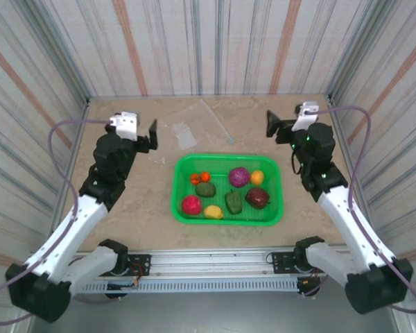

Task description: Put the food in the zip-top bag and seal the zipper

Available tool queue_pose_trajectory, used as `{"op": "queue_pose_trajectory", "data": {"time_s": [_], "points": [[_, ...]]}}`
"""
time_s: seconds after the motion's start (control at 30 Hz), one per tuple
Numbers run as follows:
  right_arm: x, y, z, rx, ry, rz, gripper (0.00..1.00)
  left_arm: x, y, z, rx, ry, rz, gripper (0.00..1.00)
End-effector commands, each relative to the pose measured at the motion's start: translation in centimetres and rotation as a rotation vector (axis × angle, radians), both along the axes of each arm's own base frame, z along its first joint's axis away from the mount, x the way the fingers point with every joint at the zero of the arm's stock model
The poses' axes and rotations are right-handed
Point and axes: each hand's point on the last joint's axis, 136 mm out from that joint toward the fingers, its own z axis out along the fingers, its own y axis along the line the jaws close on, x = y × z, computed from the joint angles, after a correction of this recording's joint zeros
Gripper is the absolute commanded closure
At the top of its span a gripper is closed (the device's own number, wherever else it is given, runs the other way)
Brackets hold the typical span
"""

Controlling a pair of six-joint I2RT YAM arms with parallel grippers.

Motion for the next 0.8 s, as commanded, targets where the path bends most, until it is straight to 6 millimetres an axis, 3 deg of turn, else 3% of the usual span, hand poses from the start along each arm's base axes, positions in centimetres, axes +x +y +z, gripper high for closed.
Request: {"op": "queue_pose_trajectory", "data": {"time_s": [0.0, 0.13, 0.2, 0.23, 0.37, 0.47, 0.53, 0.6, 0.77], "points": [[-4.7, 3.8, 0.6, -0.012, 0.101, 0.125, 0.01, -6.1, -1.7, -0.8, 0.103, 0.124, -0.041, 0.01], [-8.1, 6.2, 1.9, -0.056, 0.206, 0.135, 0.01, -10.6, -1.9, -0.5, 0.232, 0.238, -0.007, 0.01], [-9.6, 7.3, 0.5, 0.000, 0.334, 0.238, 0.01, -11.8, -2.0, -1.5, 0.266, 0.361, -0.074, 0.01], [-10.5, 7.7, -0.2, 0.019, 0.372, 0.300, 0.01, -12.0, -1.1, -1.8, 0.264, 0.405, -0.044, 0.01], [-9.6, 6.8, -1.6, 0.211, 0.420, 0.343, 0.01, -10.5, 1.1, -3.1, 0.052, 0.456, 0.036, 0.01], [-7.9, 6.4, -4.5, 0.128, 0.593, 0.274, 0.01, -9.0, 0.6, -5.3, -0.152, 0.645, -0.062, 0.01], [-6.6, 7.3, -6.9, 0.088, 0.662, 0.253, 0.01, -7.7, 0.1, -7.5, -0.252, 0.795, -0.104, 0.01], [-5.9, 7.8, -7.8, 0.064, 0.670, 0.260, 0.01, -6.1, -0.3, -9.4, -0.313, 0.860, -0.103, 0.01], [-3.2, 9.3, -9.3, 0.008, 0.749, 0.272, 0.01, -1.3, -2.2, -11.6, -0.370, 0.886, -0.110, 0.01]]}}
